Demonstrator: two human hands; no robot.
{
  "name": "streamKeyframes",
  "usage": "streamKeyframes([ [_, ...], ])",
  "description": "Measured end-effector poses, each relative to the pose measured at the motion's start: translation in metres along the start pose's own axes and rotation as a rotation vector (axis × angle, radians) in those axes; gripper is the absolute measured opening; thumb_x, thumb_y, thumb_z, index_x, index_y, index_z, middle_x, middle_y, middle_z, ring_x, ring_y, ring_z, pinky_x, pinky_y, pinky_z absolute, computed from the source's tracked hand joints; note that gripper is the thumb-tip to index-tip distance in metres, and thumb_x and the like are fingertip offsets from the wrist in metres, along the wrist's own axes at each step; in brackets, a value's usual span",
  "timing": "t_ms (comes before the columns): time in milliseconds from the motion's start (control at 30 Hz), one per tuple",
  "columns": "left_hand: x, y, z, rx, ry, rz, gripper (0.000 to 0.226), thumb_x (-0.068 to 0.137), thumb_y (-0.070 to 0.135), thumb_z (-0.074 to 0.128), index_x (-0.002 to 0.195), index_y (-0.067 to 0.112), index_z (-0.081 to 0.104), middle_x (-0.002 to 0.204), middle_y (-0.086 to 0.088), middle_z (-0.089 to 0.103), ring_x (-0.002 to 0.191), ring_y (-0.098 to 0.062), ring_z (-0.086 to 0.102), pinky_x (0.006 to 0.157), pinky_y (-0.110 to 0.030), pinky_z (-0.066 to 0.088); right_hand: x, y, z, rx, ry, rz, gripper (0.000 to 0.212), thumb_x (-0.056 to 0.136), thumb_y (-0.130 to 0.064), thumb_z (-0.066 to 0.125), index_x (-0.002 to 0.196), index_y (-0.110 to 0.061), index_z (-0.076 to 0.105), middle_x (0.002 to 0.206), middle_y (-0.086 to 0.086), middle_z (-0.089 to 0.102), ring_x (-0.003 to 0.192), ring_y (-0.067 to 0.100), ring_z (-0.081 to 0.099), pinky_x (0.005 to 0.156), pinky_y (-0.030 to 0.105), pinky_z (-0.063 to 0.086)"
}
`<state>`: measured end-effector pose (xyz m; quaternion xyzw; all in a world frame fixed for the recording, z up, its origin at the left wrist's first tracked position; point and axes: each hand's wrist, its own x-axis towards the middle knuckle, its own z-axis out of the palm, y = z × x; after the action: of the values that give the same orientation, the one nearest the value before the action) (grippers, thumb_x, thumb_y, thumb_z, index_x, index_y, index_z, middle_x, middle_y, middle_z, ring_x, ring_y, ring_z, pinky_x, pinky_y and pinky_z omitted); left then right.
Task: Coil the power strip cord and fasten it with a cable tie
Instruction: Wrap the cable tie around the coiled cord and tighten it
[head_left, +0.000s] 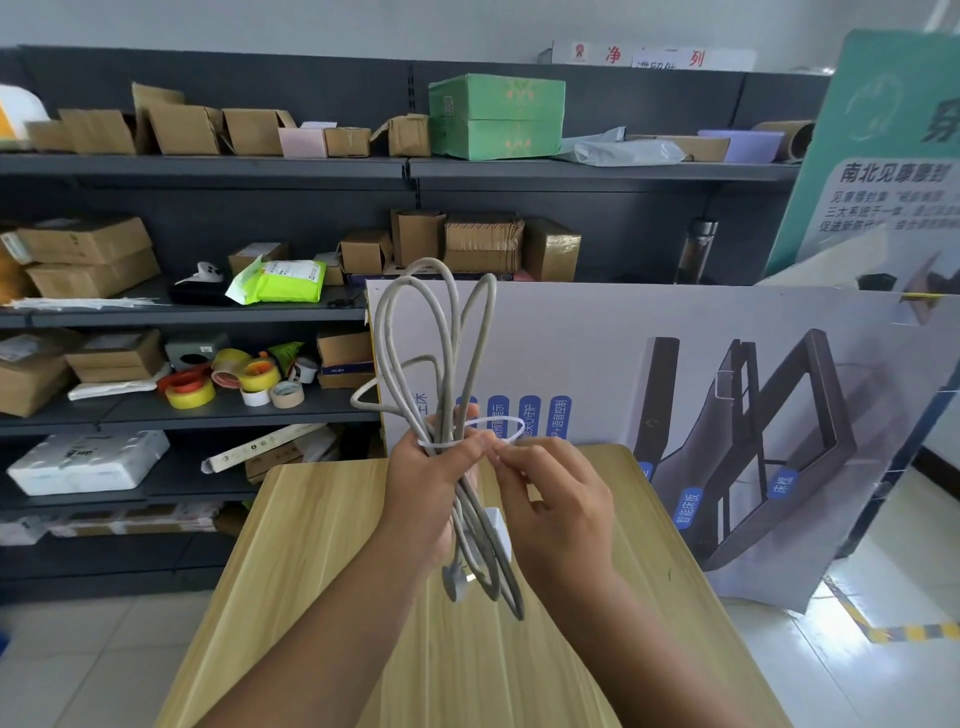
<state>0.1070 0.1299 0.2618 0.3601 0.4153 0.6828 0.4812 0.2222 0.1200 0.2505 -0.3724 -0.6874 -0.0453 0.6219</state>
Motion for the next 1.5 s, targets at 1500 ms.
streamKeyframes([
  [1500,0.028,-0.022,-0.014,-0.019,-0.026,-0.105,0.061,0.083,-0.005,0.066,0.138,0.012,0.045,0.097,-0.017,0.067,0.059,-0.012,0.065,0.058,-0.023,0.049,0.005,0.009,0.001,0.934,-0.041,1.157,0.016,0.097,-0.005,0.054,0.081,-0.002,0.059,0.071,0.009,0.070,0.080,0.022,0.072,0.069,0.025,0.057],
])
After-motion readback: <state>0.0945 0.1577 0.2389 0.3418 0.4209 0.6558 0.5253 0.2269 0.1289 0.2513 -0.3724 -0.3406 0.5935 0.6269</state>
